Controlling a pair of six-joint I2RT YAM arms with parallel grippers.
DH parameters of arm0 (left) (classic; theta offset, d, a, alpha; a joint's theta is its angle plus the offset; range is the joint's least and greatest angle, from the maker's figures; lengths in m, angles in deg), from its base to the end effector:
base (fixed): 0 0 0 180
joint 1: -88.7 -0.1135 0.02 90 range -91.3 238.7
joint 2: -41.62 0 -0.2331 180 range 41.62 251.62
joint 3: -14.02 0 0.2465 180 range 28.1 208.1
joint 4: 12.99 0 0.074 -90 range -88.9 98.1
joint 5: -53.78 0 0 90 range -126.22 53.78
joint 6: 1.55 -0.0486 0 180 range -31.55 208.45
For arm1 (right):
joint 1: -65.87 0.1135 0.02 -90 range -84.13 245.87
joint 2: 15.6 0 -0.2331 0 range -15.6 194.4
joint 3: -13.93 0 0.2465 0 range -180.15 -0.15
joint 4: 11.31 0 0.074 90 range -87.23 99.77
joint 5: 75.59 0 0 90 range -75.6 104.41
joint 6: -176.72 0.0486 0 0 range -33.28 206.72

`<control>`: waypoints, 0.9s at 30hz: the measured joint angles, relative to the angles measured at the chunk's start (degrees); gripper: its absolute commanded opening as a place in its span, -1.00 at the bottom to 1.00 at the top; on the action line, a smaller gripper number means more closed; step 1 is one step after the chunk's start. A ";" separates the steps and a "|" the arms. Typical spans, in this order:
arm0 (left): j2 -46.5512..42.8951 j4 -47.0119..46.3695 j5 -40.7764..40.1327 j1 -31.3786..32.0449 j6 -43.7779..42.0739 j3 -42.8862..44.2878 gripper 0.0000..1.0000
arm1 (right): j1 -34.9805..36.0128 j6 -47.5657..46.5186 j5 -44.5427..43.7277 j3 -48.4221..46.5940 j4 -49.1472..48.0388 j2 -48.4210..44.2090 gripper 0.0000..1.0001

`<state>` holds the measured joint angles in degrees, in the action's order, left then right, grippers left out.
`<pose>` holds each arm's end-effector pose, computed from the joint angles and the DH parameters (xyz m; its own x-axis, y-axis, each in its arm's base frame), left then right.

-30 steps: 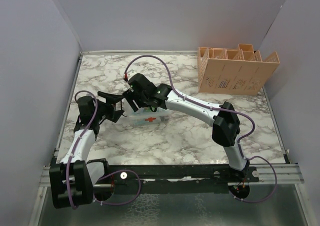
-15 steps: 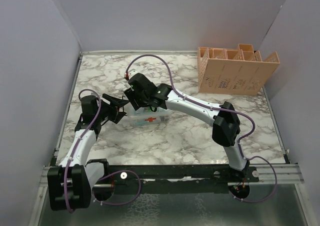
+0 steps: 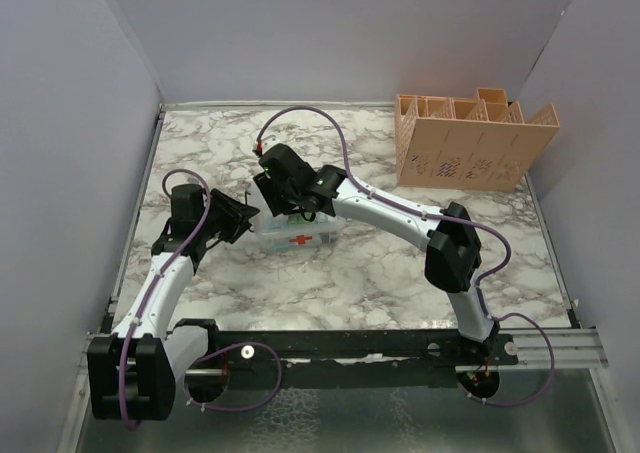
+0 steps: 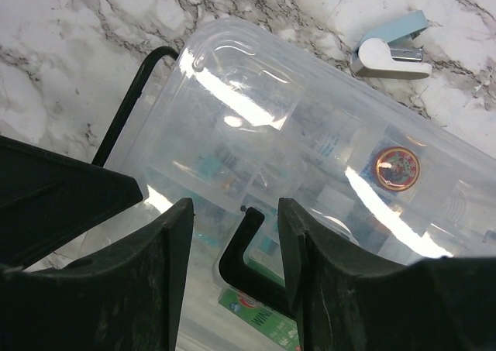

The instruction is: Organize the medicine kit

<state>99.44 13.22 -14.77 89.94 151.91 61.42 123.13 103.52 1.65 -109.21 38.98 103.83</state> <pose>0.2335 -0.0228 0.1951 -0.5470 -0.8210 -0.1634 -0.3936 0.4245 -0.8154 0.2600 0.3844 0.2443 -0.5894 -0.3955 -0.7044 -0.5932 0.8038 0.0451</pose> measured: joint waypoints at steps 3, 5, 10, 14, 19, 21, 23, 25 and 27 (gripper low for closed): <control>0.00 1.31 -1.68 0.90 -1.86 0.90 0.07 | 0.00 0.07 0.00 0.00 0.00 0.00 -0.06; 0.07 2.54 -2.73 1.22 -3.17 1.42 0.12 | 0.00 0.07 0.04 0.02 0.00 0.00 -0.06; 0.74 4.52 -4.44 1.51 -7.26 2.58 -0.06 | 0.00 0.07 0.15 0.17 -0.07 -0.09 -0.06; 0.70 4.33 -4.50 1.92 -8.35 3.15 -0.22 | 0.00 0.09 0.22 0.22 -0.13 -0.09 -0.07; 0.83 5.11 -4.52 2.38 -10.08 3.91 -0.32 | 0.00 0.13 0.26 0.22 -0.13 -0.09 -0.07; 1.05 5.44 -4.59 2.49 -10.56 4.22 -0.37 | -0.02 0.13 0.33 0.22 -0.13 -0.09 -0.07; 1.40 5.84 -4.68 2.64 -11.19 4.66 -0.46 | -0.02 0.15 0.35 0.22 -0.13 -0.09 -0.07; 1.66 6.12 -4.85 2.82 -11.78 5.01 -0.53 | -0.07 0.15 0.37 0.22 -0.13 -0.09 -0.07; 1.86 6.54 -5.29 3.13 -12.20 5.40 -0.66 | -0.24 0.17 0.37 0.22 -0.13 -0.09 -0.07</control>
<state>101.30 19.76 -20.06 93.06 139.72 66.82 122.89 103.70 2.02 -108.99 38.85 103.75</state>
